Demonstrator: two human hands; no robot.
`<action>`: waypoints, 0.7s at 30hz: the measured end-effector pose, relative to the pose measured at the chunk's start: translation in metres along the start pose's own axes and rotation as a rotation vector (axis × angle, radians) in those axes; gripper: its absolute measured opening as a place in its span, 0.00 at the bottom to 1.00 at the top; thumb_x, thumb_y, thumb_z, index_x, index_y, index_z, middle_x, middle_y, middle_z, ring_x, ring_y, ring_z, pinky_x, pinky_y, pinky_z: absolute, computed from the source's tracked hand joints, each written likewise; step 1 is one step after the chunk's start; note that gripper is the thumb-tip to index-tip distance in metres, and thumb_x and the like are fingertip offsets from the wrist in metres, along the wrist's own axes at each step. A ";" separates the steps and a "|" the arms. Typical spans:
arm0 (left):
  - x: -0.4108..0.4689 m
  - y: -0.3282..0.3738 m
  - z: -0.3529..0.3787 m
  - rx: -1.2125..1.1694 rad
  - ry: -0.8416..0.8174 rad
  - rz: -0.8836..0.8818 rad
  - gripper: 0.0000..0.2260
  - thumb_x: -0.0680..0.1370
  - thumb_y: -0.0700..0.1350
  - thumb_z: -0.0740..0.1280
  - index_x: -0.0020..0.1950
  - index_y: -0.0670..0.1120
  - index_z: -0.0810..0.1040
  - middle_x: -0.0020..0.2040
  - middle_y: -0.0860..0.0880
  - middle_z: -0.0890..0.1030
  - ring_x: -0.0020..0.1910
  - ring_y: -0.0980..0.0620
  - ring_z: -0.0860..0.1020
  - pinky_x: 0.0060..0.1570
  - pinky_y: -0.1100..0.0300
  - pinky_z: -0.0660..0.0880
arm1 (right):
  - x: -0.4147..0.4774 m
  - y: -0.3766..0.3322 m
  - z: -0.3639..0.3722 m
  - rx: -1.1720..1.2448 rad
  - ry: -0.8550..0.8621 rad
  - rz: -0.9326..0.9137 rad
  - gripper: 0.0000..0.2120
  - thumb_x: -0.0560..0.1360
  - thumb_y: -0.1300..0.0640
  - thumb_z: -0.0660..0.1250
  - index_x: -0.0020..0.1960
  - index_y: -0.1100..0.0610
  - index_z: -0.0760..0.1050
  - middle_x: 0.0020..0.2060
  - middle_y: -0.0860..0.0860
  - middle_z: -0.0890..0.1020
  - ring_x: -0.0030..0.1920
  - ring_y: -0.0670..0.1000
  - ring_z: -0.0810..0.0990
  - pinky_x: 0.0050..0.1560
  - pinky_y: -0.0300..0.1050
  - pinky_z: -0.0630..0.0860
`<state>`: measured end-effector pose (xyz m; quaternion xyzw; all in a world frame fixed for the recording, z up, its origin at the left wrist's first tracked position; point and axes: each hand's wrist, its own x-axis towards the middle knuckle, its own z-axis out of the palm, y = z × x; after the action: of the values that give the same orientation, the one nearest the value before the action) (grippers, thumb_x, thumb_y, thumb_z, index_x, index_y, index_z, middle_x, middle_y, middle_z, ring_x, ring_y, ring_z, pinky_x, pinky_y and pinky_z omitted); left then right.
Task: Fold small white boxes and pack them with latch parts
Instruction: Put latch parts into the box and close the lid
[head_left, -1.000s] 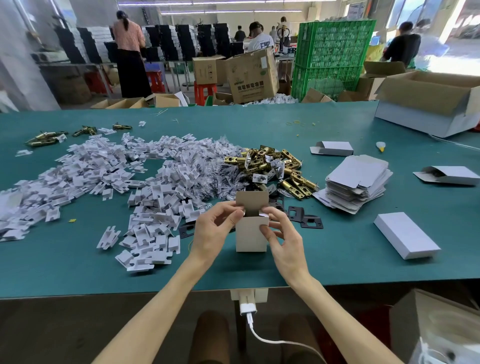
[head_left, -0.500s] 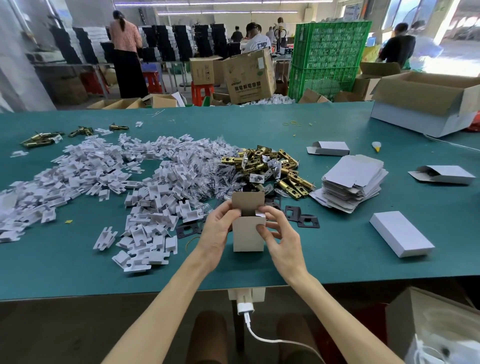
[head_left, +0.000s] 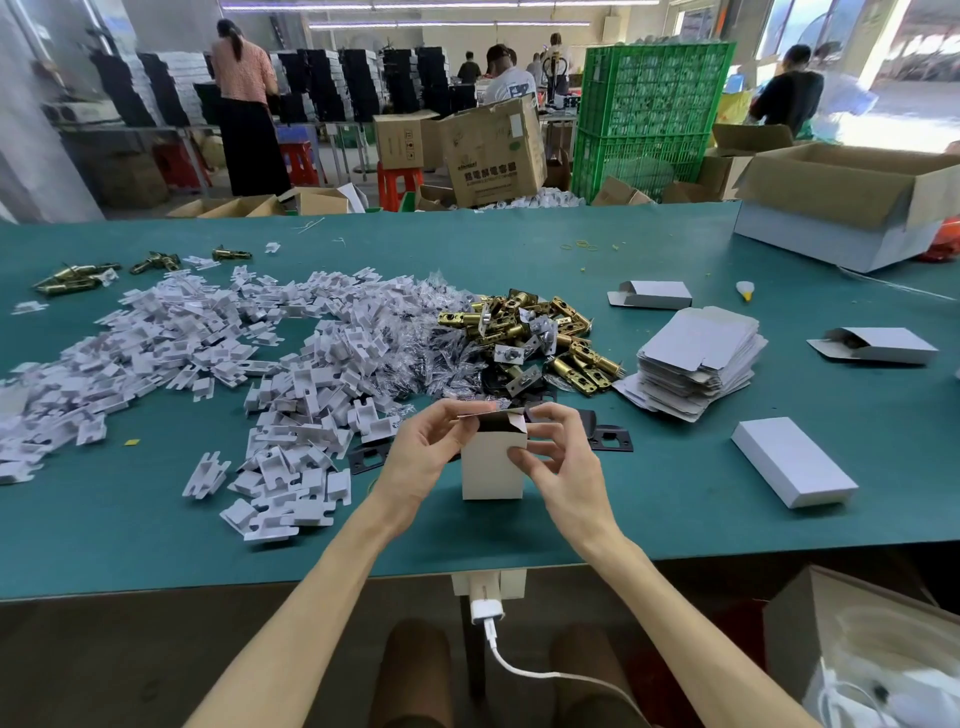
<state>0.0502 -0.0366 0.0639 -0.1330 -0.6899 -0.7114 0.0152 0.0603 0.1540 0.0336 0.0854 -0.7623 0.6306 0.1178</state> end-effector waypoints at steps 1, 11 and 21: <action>-0.001 0.001 -0.001 0.006 -0.006 -0.010 0.12 0.81 0.47 0.69 0.61 0.45 0.84 0.61 0.49 0.86 0.61 0.53 0.82 0.56 0.62 0.78 | 0.000 0.000 -0.001 -0.003 -0.008 0.003 0.22 0.76 0.54 0.75 0.63 0.40 0.70 0.53 0.43 0.82 0.52 0.40 0.83 0.52 0.33 0.78; 0.000 -0.005 0.004 0.230 0.034 0.090 0.14 0.76 0.51 0.76 0.61 0.52 0.83 0.49 0.52 0.86 0.47 0.52 0.84 0.48 0.60 0.81 | 0.002 -0.006 -0.008 -0.024 -0.129 -0.026 0.22 0.76 0.48 0.74 0.68 0.41 0.73 0.54 0.41 0.83 0.56 0.43 0.83 0.56 0.40 0.80; 0.002 -0.001 -0.004 0.514 -0.032 0.192 0.15 0.80 0.55 0.71 0.64 0.52 0.84 0.56 0.61 0.85 0.54 0.61 0.82 0.48 0.68 0.77 | 0.008 -0.018 -0.016 -0.130 -0.193 -0.060 0.14 0.81 0.44 0.65 0.66 0.42 0.77 0.55 0.44 0.84 0.53 0.45 0.84 0.54 0.51 0.83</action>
<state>0.0472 -0.0398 0.0630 -0.2008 -0.8323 -0.5059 0.1051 0.0588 0.1662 0.0552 0.1605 -0.8064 0.5650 0.0680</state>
